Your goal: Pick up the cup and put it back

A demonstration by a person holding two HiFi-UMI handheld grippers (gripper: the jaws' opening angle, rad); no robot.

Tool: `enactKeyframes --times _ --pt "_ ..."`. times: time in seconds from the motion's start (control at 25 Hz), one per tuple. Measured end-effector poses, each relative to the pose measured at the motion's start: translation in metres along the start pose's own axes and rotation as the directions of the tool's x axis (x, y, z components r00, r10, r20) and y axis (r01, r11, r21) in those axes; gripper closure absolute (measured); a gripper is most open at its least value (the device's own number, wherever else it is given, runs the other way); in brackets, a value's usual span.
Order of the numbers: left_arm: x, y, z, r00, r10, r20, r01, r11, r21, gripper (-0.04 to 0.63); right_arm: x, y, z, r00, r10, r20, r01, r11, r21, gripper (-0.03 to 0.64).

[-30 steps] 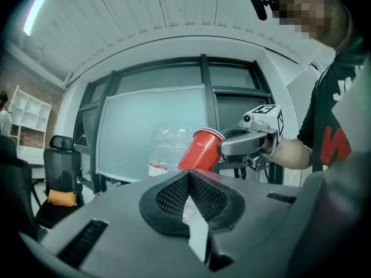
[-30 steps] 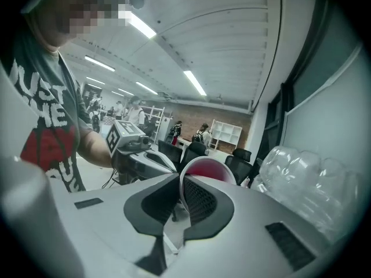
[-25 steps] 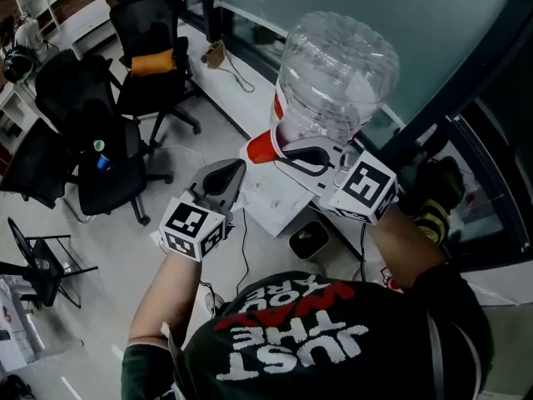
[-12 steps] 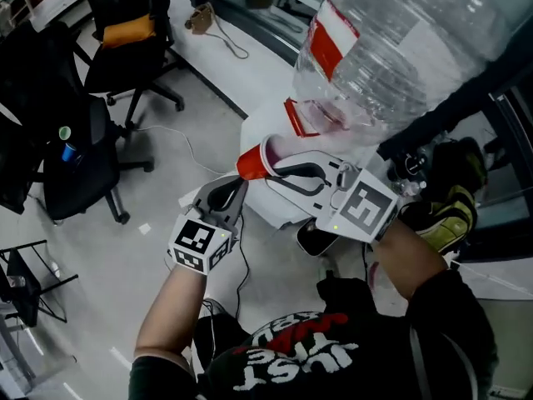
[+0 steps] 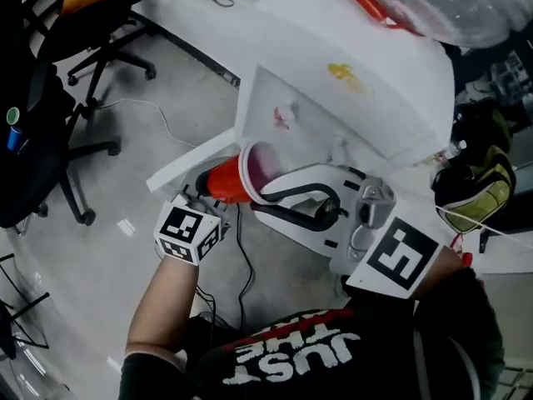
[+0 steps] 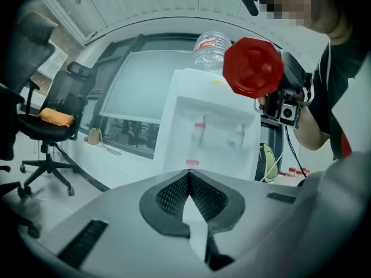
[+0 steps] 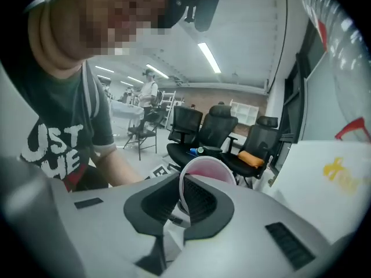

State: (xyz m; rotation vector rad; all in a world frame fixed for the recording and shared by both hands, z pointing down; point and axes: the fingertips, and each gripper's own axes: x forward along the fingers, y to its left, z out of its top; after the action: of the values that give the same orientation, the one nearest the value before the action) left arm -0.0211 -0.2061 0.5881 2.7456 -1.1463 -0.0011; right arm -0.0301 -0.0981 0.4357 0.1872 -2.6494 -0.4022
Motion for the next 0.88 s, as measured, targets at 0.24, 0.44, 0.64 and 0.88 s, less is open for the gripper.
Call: enactKeyframes --times 0.24,0.44,0.64,0.88 --pt "-0.006 0.022 -0.098 0.999 -0.024 -0.032 0.024 1.0 -0.019 0.592 0.059 0.033 -0.089 0.997 -0.047 -0.069 0.053 0.995 0.083 0.568" --pt "-0.025 0.054 -0.174 0.992 0.023 -0.123 -0.027 0.999 -0.031 0.592 0.101 0.051 -0.158 0.98 -0.063 -0.188 0.099 0.977 0.187 0.568" --pt "-0.043 0.071 -0.219 0.99 0.044 -0.132 -0.056 0.994 -0.092 0.592 0.144 0.062 -0.24 0.956 -0.066 -0.286 0.123 0.975 0.185 0.568" --pt "-0.036 0.065 -0.261 0.986 0.021 -0.166 -0.036 0.995 -0.089 0.592 0.179 0.078 -0.346 0.896 -0.072 -0.438 0.16 0.973 0.168 0.568"
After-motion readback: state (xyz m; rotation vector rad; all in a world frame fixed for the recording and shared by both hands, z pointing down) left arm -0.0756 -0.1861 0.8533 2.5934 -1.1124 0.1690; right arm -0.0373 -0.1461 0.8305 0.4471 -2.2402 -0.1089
